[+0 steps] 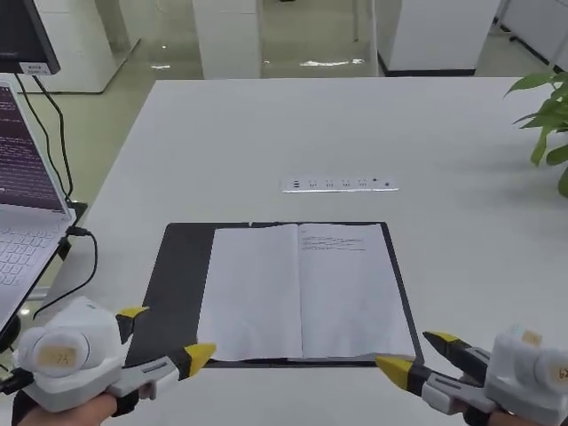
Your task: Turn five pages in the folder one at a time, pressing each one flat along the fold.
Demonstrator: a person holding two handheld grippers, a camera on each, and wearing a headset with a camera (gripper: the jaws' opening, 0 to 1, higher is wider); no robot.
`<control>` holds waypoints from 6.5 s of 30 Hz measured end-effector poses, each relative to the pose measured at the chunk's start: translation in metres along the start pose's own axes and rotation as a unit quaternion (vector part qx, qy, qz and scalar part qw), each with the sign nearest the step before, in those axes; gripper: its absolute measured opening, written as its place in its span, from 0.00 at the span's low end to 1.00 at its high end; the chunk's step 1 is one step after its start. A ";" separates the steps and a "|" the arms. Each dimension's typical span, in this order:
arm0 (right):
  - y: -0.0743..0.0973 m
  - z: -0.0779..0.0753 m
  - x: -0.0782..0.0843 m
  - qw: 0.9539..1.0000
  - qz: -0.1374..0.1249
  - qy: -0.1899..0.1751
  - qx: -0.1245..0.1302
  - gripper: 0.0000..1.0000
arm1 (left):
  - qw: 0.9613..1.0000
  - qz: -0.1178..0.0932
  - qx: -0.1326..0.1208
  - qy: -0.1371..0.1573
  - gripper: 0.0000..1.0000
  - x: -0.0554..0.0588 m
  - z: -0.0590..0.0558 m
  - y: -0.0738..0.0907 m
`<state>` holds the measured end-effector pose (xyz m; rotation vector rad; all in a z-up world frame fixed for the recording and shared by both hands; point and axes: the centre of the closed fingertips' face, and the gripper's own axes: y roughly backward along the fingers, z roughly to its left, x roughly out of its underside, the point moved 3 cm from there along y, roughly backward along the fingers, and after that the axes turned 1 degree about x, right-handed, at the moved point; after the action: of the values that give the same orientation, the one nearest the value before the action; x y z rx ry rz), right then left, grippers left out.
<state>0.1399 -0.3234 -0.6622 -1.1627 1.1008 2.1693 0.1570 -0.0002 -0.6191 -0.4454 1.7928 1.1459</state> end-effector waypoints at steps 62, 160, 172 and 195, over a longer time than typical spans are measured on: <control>0.030 -0.007 0.024 0.999 0.009 -0.041 0.022 0.67 | 0.989 0.029 0.140 -0.044 0.68 -0.028 -0.098 -0.118; -0.091 -0.077 -0.012 0.982 -0.028 -0.187 -0.025 0.44 | 0.979 0.110 0.154 -0.071 0.53 0.032 -0.173 -0.260; -0.083 -0.081 -0.004 0.978 -0.031 -0.205 -0.019 0.28 | 0.978 0.115 0.161 -0.064 0.58 0.037 -0.177 -0.247; -0.086 -0.056 -0.012 0.974 -0.043 -0.223 -0.026 0.00 | 0.984 0.091 0.133 -0.072 0.71 0.012 -0.138 -0.186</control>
<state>0.2318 -0.3191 -0.7086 -0.6754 0.7859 2.2498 0.2101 -0.2085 -0.7064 -0.0403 1.8540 1.0126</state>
